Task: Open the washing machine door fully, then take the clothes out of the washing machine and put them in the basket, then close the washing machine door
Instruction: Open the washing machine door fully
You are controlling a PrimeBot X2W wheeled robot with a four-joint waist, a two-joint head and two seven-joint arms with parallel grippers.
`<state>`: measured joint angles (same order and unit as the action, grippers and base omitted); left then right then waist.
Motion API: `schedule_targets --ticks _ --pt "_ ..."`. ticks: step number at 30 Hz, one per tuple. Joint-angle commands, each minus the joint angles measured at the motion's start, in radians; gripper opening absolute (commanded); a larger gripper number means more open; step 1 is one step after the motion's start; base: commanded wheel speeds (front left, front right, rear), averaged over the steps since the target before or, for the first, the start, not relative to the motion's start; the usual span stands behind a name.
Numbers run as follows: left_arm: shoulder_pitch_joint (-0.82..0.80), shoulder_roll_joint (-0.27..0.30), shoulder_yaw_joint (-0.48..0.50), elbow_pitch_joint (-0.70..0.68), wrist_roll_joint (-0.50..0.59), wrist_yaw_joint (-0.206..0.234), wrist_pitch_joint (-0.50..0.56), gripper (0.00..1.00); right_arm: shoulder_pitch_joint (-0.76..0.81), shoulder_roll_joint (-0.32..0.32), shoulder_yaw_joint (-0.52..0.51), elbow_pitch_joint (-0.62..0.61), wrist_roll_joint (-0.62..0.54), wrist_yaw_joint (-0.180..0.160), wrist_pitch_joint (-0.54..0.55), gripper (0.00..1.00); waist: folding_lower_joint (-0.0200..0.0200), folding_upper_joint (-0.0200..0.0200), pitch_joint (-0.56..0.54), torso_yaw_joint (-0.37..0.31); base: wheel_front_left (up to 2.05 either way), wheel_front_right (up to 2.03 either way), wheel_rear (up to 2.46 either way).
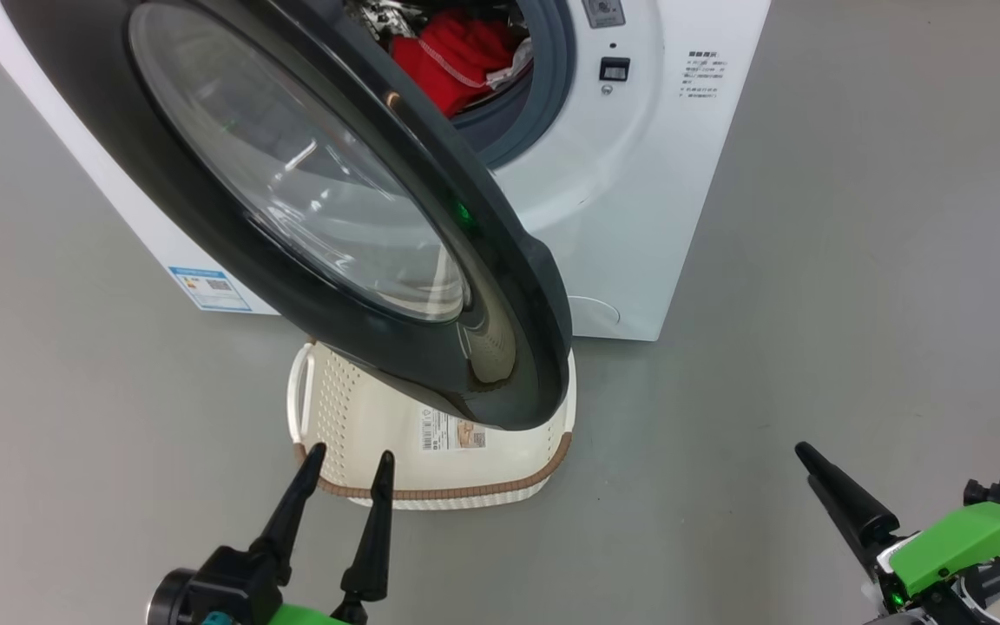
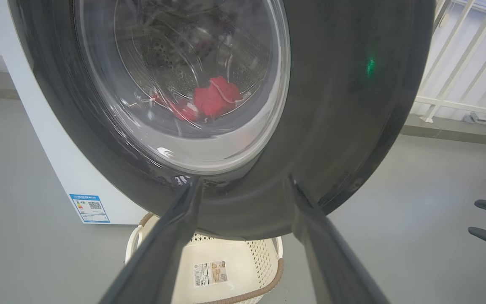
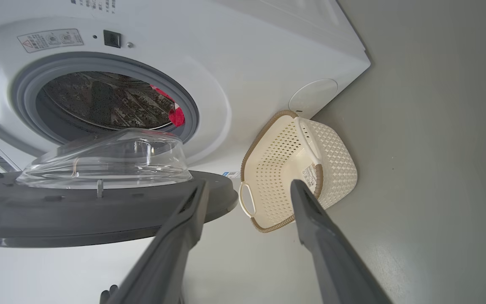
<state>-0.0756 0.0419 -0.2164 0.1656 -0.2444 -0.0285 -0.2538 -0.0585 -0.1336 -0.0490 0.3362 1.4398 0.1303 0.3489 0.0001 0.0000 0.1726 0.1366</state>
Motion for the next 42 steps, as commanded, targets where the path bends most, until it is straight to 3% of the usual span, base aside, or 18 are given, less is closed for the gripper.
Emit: schedule_targets --ticks 1,19,24,30,42 --pt "0.002 0.008 0.036 -0.018 0.01 -0.009 -0.008 1.0 0.006 -0.028 0.03 -0.025 -0.023 0.0 -0.032 1.0 -0.0001 0.0 -0.002 -0.002 0.0 0.0 0.0" --pt "0.014 0.008 0.039 -0.004 0.006 -0.015 -0.008 1.0 0.026 -0.21 0.355 -0.005 -0.233 0.0 -0.541 1.0 -0.0001 0.0 -0.018 -0.006 0.0 0.0 0.0" --pt "0.018 0.008 0.039 -0.004 0.007 -0.015 -0.008 1.0 0.014 -0.257 0.423 0.033 -0.307 0.0 -0.605 1.0 -0.0001 0.0 -0.02 -0.008 0.0 0.0 0.0" --pt "0.017 0.008 0.039 -0.006 0.008 -0.014 -0.008 1.0 0.017 -0.241 0.345 0.006 -0.457 0.0 -0.61 1.0 -0.0001 0.0 -0.015 -0.01 0.0 0.0 0.0" --pt "0.01 0.008 0.042 -0.006 0.004 -0.012 -0.008 1.0 0.106 -0.14 0.157 -0.116 -0.775 0.0 -0.611 1.0 -0.0001 0.0 -0.012 -0.006 0.0 0.0 0.0"
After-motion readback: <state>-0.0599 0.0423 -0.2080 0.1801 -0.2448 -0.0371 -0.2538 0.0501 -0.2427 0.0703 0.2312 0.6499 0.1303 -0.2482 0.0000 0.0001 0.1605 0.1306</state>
